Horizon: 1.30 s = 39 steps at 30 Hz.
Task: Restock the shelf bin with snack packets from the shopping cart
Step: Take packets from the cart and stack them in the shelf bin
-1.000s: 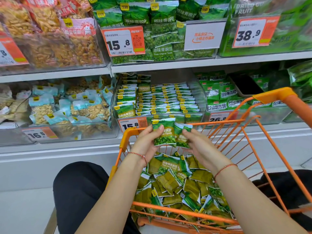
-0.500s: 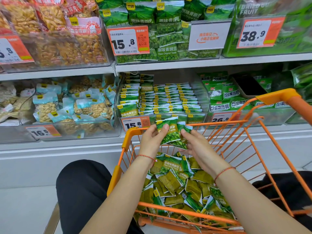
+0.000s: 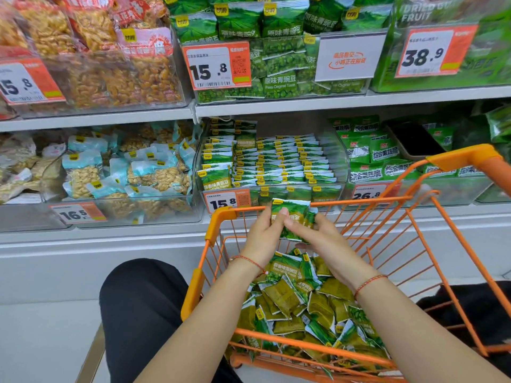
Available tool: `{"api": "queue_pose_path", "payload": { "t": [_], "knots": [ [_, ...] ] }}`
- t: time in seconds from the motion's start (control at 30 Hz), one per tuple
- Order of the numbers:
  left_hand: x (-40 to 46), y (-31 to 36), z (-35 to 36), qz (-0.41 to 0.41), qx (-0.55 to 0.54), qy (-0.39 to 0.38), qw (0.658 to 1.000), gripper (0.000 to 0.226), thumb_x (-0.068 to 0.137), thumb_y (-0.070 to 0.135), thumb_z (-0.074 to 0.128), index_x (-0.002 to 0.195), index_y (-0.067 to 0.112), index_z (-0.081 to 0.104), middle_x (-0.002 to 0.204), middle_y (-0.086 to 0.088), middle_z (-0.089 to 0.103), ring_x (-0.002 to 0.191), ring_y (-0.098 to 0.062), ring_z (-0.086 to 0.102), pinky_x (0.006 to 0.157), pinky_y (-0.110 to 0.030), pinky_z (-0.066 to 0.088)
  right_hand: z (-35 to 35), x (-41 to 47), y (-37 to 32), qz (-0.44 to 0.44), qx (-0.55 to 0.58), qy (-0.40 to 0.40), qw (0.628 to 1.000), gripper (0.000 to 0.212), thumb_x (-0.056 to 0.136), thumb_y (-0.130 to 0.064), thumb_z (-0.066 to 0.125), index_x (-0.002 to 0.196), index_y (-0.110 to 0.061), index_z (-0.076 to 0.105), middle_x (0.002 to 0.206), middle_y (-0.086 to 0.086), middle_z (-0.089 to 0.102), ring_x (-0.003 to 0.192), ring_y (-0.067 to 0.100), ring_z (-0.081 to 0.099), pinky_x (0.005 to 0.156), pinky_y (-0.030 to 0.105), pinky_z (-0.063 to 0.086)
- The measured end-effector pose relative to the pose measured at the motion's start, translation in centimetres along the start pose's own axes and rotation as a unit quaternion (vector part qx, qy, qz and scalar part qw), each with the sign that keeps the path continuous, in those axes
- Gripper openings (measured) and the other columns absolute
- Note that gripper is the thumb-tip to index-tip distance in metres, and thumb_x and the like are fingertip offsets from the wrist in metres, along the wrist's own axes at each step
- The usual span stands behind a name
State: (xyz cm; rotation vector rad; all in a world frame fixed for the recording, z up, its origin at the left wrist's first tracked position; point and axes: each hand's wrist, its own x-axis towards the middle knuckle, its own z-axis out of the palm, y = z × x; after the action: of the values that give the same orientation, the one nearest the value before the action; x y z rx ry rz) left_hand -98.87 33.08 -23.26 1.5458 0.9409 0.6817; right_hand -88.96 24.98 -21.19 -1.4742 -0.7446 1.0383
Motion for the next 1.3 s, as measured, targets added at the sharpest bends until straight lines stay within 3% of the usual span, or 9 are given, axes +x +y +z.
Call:
{"api": "queue_pose_path", "payload": {
  "t": [0.07,0.17,0.3,0.4,0.53,0.8,0.93,1.07,1.3],
  "knots": [
    [0.2,-0.4,0.2,-0.005,-0.005,-0.011,1.000,0.064,0.099,0.041,0.040,0.151,0.012,0.016,0.156,-0.003,0.023,0.143,-0.017,0.022,0.114,-0.033,0.020,-0.2,-0.2,-0.3,-0.005,-0.024,0.000,1.000,0.048,0.090,-0.021,0.063,0.130,-0.005,0.044,0.080,-0.017,0.043,0.068,0.000,0.050,0.092,0.036,0.048],
    [-0.1,0.2,0.3,-0.035,-0.071,-0.023,0.997,0.066,0.097,0.041,0.045,0.151,0.017,0.015,0.157,-0.001,0.020,0.144,-0.017,0.021,0.117,-0.039,0.019,-0.3,0.0,-0.2,-0.012,-0.032,-0.032,0.999,0.019,0.089,-0.018,0.064,0.100,-0.027,0.053,0.094,-0.008,0.062,0.083,0.005,0.062,0.088,0.029,0.050],
    [-0.4,0.7,0.0,-0.067,-0.146,-0.029,0.987,0.072,0.093,0.045,0.051,0.151,0.022,0.016,0.157,0.001,0.020,0.142,-0.018,0.025,0.116,-0.048,0.023,-0.4,0.6,0.2,-0.044,-0.037,-0.031,0.998,0.030,0.085,-0.026,0.069,0.113,-0.028,0.056,0.111,-0.008,0.066,0.109,0.010,0.060,0.101,0.036,0.045],
    [0.1,1.2,-0.3,-0.061,-0.156,-0.019,0.986,0.080,0.087,0.052,0.057,0.151,0.021,0.020,0.157,0.003,0.020,0.141,-0.018,0.028,0.114,-0.048,0.028,-0.1,1.0,-0.1,-0.060,-0.022,-0.032,0.997,0.055,0.084,-0.033,0.069,0.132,-0.021,0.046,0.127,-0.015,0.051,0.126,0.011,0.047,0.102,0.024,0.038],
    [1.7,3.8,-1.7,-0.046,-0.151,-0.002,0.987,0.081,0.084,0.055,0.059,0.148,0.017,0.029,0.156,0.000,0.022,0.141,-0.020,0.027,0.116,-0.044,0.023,0.5,3.3,-2.6,-0.082,-0.074,-0.047,0.993,0.022,0.086,-0.028,0.067,0.105,-0.023,0.054,0.097,-0.011,0.062,0.084,0.002,0.059,0.065,0.013,0.043],
    [6.8,6.3,-6.5,0.040,-0.007,0.027,0.999,0.056,0.099,0.040,0.042,0.148,0.016,0.029,0.140,0.006,0.040,0.131,-0.008,0.034,0.101,-0.023,0.026,2.7,11.3,-7.1,-0.090,-0.135,-0.081,0.983,0.031,0.077,-0.026,0.077,0.105,-0.021,0.064,0.091,-0.010,0.070,0.080,0.000,0.066,0.066,0.011,0.048],
    [10.2,3.7,-10.8,0.200,0.255,0.140,0.936,0.049,0.097,0.042,0.036,0.138,0.018,0.045,0.128,0.001,0.054,0.123,-0.016,0.044,0.099,-0.027,0.033,2.2,16.4,-7.1,-0.069,-0.127,-0.040,0.989,0.078,0.063,-0.042,0.085,0.128,-0.015,0.052,0.116,-0.002,0.066,0.105,0.014,0.064,0.094,0.033,0.048],
    [12.6,0.7,-14.2,0.271,0.323,0.290,0.859,0.035,0.098,0.024,0.043,0.126,0.005,0.054,0.116,-0.013,0.059,0.111,-0.020,0.044,0.093,-0.027,0.030,2.3,21.1,-7.1,-0.039,-0.166,-0.002,0.985,0.131,0.039,-0.059,0.089,0.145,-0.008,0.031,0.134,-0.002,0.049,0.125,0.016,0.048,0.108,0.039,0.036],
    [14.6,-0.4,-15.2,0.241,0.300,0.273,0.882,0.042,0.099,0.033,0.039,0.130,0.008,0.050,0.122,-0.010,0.056,0.111,-0.018,0.042,0.089,-0.019,0.026,4.2,29.9,-5.2,0.015,-0.162,-0.004,0.987,0.149,0.004,-0.050,0.091,0.134,0.001,0.041,0.132,0.016,0.055,0.123,0.024,0.053,0.106,0.041,0.039]
  ]
}}
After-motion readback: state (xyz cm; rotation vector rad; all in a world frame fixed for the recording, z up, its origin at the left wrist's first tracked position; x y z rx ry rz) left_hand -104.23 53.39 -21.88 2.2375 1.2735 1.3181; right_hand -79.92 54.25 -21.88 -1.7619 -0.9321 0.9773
